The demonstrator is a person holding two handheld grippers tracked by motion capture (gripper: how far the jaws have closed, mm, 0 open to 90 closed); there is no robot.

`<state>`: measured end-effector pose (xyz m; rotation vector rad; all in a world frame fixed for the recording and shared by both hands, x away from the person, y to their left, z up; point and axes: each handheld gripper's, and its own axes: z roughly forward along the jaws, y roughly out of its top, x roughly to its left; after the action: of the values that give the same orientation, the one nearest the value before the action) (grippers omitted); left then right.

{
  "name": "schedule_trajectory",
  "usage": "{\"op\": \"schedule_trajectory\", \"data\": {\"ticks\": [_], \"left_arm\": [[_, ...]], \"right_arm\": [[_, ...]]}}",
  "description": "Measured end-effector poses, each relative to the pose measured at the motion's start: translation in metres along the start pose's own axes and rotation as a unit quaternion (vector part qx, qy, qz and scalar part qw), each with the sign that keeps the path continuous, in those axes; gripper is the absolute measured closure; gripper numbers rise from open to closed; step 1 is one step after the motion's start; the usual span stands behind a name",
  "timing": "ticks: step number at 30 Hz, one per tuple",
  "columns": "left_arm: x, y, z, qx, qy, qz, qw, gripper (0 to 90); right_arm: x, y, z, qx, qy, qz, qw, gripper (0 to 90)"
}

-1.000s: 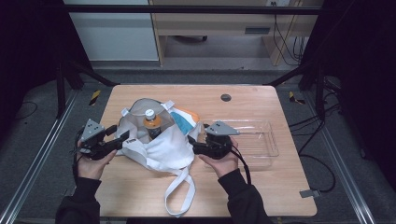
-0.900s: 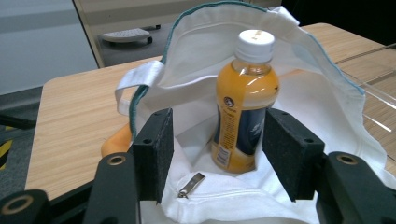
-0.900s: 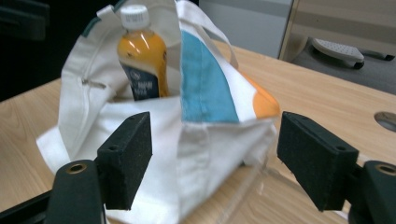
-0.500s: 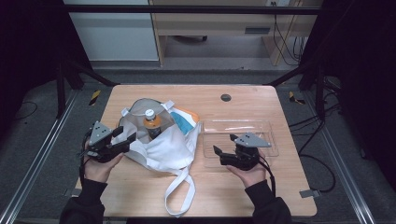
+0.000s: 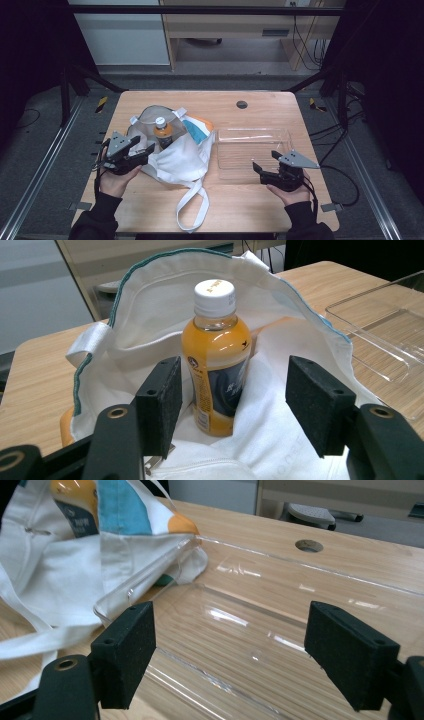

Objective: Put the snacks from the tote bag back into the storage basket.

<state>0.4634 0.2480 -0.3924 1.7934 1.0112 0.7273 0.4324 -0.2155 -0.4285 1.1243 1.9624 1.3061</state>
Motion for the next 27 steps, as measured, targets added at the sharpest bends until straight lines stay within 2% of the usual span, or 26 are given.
{"op": "schedule_trajectory", "data": {"ticks": [7,12,18,27], "left_arm": [[-0.009,0.003,0.006,-0.004,-0.001,0.003,1.0000,38.6],[-0.012,0.004,0.013,0.000,0.007,0.009,0.9999,37.6],[-0.012,0.007,0.020,-0.001,0.011,0.007,0.9999,37.1],[-0.005,0.013,0.029,-0.001,0.025,0.004,0.9997,36.8]], "right_arm": [[-0.001,-0.009,-0.012,-0.011,0.012,-0.005,0.9999,18.1],[0.000,-0.018,-0.019,0.000,0.018,-0.008,0.9998,17.1],[-0.002,-0.024,-0.024,0.009,0.020,-0.008,0.9997,16.9],[-0.006,-0.030,-0.033,0.014,0.009,-0.004,0.9999,16.4]]}}
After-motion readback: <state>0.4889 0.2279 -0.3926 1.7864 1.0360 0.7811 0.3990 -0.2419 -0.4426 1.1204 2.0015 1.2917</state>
